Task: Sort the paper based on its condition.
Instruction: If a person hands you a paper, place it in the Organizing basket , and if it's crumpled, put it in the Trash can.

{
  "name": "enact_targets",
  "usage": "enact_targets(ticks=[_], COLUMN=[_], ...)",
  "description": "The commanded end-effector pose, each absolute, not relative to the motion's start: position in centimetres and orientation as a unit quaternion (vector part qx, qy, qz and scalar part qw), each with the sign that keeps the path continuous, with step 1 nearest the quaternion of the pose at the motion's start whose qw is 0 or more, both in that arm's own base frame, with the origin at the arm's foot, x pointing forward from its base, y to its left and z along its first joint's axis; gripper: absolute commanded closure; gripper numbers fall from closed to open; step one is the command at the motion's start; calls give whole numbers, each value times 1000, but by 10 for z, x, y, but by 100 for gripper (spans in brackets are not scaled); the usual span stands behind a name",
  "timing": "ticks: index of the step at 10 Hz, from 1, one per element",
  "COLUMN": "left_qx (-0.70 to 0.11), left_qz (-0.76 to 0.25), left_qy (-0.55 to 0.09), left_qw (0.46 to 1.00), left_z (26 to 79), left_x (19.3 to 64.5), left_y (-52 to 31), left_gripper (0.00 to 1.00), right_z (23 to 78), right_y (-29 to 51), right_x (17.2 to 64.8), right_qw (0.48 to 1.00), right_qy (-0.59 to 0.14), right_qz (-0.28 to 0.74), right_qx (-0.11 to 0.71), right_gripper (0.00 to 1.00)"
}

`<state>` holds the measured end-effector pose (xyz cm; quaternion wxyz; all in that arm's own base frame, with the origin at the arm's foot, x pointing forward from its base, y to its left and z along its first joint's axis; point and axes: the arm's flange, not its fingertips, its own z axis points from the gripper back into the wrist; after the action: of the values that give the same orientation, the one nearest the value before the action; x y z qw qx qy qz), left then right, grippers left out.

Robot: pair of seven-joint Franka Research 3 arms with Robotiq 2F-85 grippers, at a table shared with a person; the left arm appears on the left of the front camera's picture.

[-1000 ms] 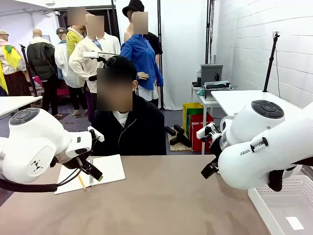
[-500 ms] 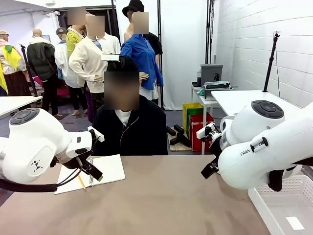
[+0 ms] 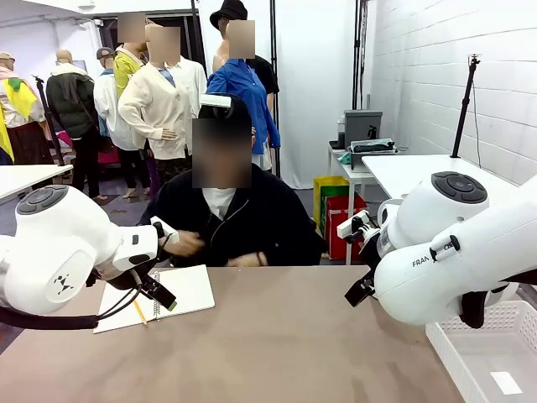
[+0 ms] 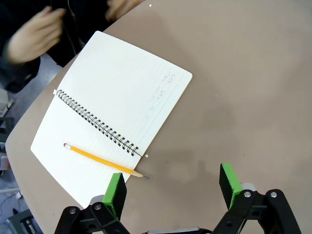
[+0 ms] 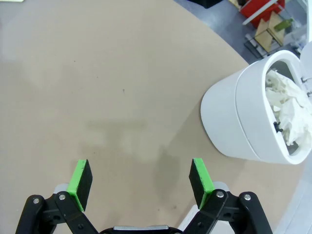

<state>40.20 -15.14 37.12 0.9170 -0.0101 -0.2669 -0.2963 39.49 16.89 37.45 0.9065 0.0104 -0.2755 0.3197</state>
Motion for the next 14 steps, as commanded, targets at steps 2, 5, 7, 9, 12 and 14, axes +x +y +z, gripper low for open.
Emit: enact_targets(ticks=[2, 5, 7, 9, 12, 14], left_qx=[-10, -10, -33, -76, -107, -129], left_qz=[-295, -295, -290, -299, -308, -319], left_qy=[-267, -267, -250, -237, -232, -225], left_qw=[917, 917, 923, 921, 917, 912], left_z=[371, 371, 382, 408, 448, 479], left_x=[402, 402, 397, 381, 364, 355], left_y=[-151, -151, -152, -156, -158, -162], left_gripper=[0, 0, 0, 0, 0, 0], right_z=[374, 374, 378, 400, 435, 472], right_y=[169, 169, 181, 186, 207, 212], right_x=[395, 395, 390, 377, 368, 367], right_qw=[907, 907, 914, 913, 915, 905], right_qy=[-276, -276, -268, -240, -226, -224], right_qz=[319, 319, 304, 319, 325, 350], right_qx=[11, 11, 25, 80, 81, 95], right_gripper=[0, 0, 0, 0, 0, 0])
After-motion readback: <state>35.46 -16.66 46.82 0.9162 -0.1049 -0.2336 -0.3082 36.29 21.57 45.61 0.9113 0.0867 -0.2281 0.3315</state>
